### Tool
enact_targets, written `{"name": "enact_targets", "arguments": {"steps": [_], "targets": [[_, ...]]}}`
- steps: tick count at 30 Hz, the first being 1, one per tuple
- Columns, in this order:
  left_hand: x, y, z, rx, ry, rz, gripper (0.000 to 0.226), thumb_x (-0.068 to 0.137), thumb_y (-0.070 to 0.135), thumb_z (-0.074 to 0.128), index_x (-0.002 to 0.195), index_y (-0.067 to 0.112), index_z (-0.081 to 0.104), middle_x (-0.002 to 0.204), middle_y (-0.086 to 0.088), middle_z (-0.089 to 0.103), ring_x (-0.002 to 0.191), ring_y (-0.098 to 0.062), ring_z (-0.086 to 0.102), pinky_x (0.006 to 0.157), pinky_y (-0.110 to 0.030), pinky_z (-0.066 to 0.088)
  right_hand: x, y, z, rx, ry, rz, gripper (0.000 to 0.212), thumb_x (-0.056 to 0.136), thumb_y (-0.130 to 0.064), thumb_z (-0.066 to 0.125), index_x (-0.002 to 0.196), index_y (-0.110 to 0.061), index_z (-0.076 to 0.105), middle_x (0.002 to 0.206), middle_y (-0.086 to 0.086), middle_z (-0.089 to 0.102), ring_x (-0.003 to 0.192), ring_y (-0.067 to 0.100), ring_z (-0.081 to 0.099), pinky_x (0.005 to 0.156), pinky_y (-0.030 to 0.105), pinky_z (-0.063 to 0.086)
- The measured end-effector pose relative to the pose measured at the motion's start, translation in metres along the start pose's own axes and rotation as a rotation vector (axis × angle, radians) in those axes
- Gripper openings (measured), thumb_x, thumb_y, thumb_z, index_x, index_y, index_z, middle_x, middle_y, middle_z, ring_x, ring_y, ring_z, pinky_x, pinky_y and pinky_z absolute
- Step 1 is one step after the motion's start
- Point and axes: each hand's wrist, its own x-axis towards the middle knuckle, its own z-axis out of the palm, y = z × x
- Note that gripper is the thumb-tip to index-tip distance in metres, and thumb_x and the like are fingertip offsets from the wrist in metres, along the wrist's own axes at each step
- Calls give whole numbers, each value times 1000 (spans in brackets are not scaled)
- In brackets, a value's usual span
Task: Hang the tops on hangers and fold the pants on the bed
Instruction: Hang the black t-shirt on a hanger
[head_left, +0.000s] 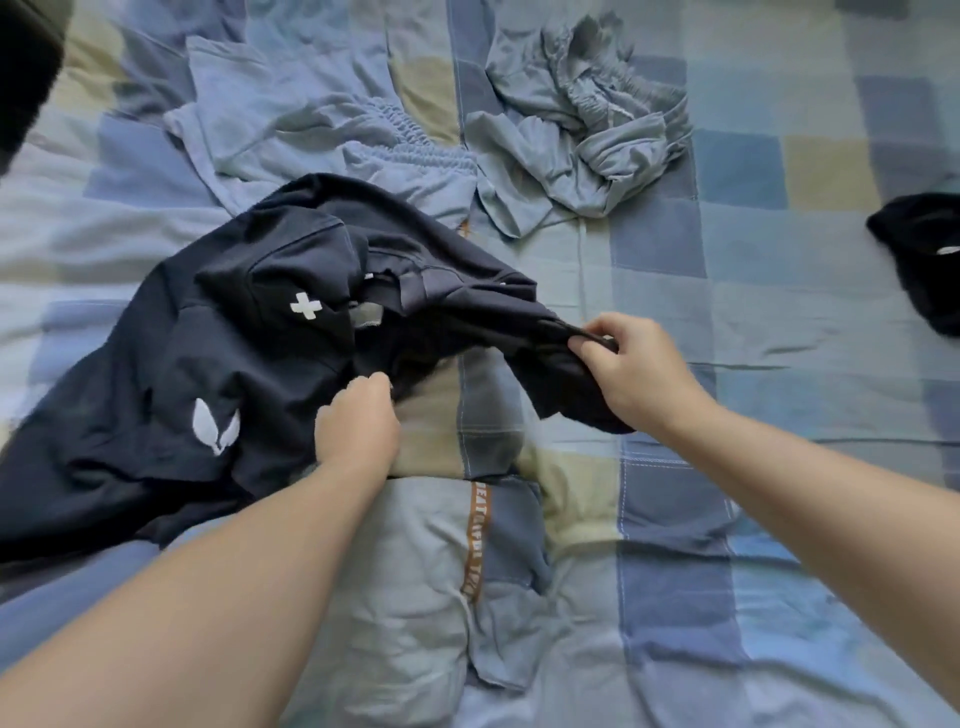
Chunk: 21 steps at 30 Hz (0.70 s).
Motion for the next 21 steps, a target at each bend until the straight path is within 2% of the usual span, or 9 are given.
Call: {"name": "enact_targets", "arguments": {"steps": [2,5,9,12,15,17,19,21], "targets": [[-23,2,-16,-90,-28,38,20,101,15,46,116,14,59,117,-10,61,109,-34,57,86,-42,43,-24,-5,-18,1,1,8,19,98,-25,60,82,-18,65,72,-7,62,68,11,55,55,12,36],[-66,13,-48,-230,-66,66,21,102,17,45,119,15,57,119,-12,62,110,-38,56,89,-44,45,-60,-15,-44,73,8,69,21,97,-26,62,82,-13,68,74,0,65,70,14,55,63,27,40],[-135,31,-104,-425,-100,71,16,101,20,47,112,19,58,109,-16,68,101,-41,58,83,-46,48,-114,-40,-88,267,46,184,21,96,-22,63,75,-20,68,71,-5,66,70,12,58,70,29,46],[-189,50,-152,-561,-83,92,13,100,20,46,99,20,59,97,-5,70,95,-32,59,79,-42,47,-162,-55,-125,398,91,273,17,95,-21,64,79,-24,70,83,-3,72,82,17,67,79,33,52],[-236,70,-197,-736,-48,101,15,101,19,49,94,18,62,90,4,69,92,-23,62,82,-39,48,-210,-65,-157,549,152,363,12,95,-19,65,84,-22,67,85,-3,69,82,16,65,75,29,53],[-261,86,-222,-832,-47,113,16,101,20,51,93,17,64,89,5,69,91,-19,64,85,-37,50,-236,-68,-177,668,204,405,3,96,-14,65,98,-16,64,88,2,66,83,18,65,74,30,54],[-283,105,-246,-921,-43,123,17,101,19,52,90,16,65,87,3,69,89,-16,64,84,-34,50,-260,-72,-200,818,230,411,14,97,-8,61,109,-15,58,93,5,65,81,18,65,71,31,56],[-304,125,-268,-1009,-53,132,18,102,18,52,89,17,64,85,2,68,83,-12,63,78,-28,50,-284,-74,-221,893,202,380,17,99,-6,59,112,-16,56,104,6,69,86,19,67,72,31,56]]}}
